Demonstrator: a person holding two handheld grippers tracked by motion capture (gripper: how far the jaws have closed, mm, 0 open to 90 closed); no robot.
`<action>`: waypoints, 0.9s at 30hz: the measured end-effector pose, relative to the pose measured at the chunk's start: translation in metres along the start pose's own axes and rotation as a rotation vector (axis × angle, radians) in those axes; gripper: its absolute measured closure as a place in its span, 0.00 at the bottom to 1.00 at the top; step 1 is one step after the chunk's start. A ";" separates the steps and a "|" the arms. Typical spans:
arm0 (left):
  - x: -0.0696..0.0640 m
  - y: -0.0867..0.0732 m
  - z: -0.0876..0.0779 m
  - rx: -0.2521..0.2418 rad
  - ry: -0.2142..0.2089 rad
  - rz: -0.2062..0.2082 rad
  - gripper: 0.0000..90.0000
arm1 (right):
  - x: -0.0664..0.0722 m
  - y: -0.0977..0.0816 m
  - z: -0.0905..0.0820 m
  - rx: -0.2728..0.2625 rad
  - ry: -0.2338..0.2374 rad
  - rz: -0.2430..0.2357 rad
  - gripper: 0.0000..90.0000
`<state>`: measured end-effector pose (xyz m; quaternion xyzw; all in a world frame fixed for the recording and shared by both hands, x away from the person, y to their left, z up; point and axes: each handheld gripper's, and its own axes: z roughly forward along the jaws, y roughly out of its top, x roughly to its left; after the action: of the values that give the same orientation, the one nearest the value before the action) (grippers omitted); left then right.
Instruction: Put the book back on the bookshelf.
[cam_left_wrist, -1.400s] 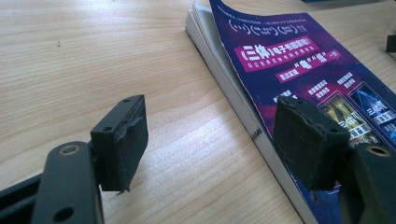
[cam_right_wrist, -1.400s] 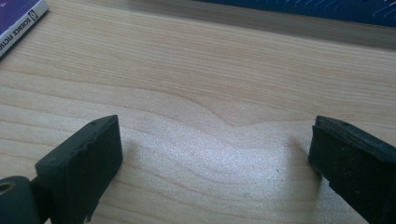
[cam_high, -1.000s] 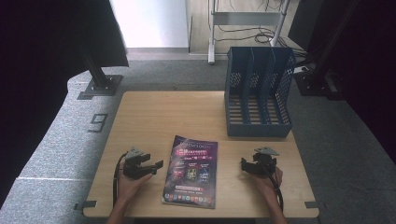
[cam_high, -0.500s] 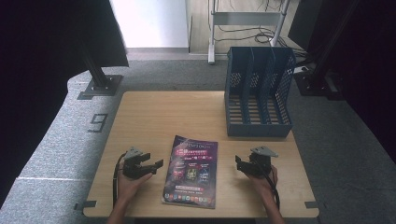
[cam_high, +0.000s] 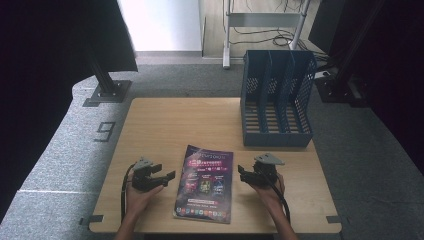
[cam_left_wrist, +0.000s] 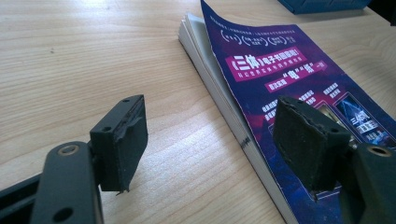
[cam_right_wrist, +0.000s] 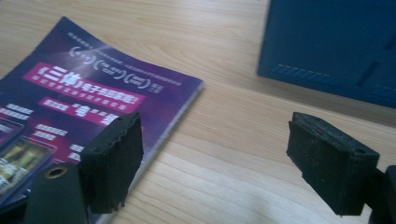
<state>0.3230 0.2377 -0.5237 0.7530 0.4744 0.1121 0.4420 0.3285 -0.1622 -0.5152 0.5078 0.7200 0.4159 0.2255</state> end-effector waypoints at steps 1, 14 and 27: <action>0.000 0.000 0.000 0.002 -0.001 0.001 0.30 | 0.002 0.001 0.001 0.005 0.007 -0.005 0.20; -0.001 0.000 0.001 0.003 0.008 0.005 0.30 | 0.027 0.012 0.026 0.020 0.081 -0.032 0.20; -0.009 -0.001 0.008 0.044 0.022 0.047 0.30 | 0.041 0.006 0.034 0.034 0.128 -0.046 0.19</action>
<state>0.3228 0.2262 -0.5265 0.7720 0.4640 0.1203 0.4174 0.3414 -0.1113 -0.5245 0.4670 0.7515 0.4299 0.1797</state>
